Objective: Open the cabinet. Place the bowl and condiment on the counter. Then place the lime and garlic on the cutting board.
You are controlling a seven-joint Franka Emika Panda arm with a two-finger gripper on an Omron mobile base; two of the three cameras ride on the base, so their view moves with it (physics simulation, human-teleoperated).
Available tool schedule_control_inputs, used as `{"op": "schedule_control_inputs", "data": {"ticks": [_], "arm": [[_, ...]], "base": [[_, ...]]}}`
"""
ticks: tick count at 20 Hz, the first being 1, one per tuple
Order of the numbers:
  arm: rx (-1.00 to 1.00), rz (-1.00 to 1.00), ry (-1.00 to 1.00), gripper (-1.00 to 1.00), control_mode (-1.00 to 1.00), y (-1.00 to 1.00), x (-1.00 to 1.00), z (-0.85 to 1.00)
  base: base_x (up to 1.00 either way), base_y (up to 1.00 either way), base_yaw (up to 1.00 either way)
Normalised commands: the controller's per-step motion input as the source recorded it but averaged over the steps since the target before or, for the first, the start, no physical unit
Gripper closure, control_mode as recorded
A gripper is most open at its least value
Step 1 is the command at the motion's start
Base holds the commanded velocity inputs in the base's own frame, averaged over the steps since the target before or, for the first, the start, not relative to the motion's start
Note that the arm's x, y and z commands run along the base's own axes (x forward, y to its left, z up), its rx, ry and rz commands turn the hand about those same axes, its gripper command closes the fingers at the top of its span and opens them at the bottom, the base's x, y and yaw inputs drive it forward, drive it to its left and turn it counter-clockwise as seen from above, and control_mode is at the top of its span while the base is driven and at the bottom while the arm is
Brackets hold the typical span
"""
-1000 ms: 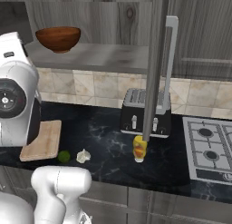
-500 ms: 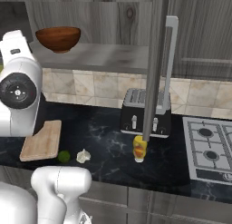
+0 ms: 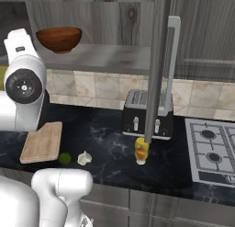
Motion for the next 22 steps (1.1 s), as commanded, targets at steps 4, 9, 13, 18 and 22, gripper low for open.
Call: {"op": "schedule_control_inputs", "data": {"ticks": [4, 9, 13, 18, 22], "arm": [[0.0, 0.0, 0.0, -1.0, -1.0, 0.01, 0.1, 0.09], [0.0, 0.0, 0.0, -1.0, -1.0, 0.02, 0.13, 0.09], [0.0, 0.0, 0.0, -1.0, -1.0, 0.09, 0.17, 0.01], [0.0, 0.0, 0.0, -1.0, -1.0, 0.1, 0.2, 0.0], [0.0, 0.0, 0.0, -1.0, -1.0, 0.07, 0.23, 0.0]], "base": [[0.0, 0.0, 0.0], [0.0, 0.0, 0.0], [0.0, 0.0, 0.0], [0.0, 0.0, 0.0], [0.0, 0.0, 0.0]]}}
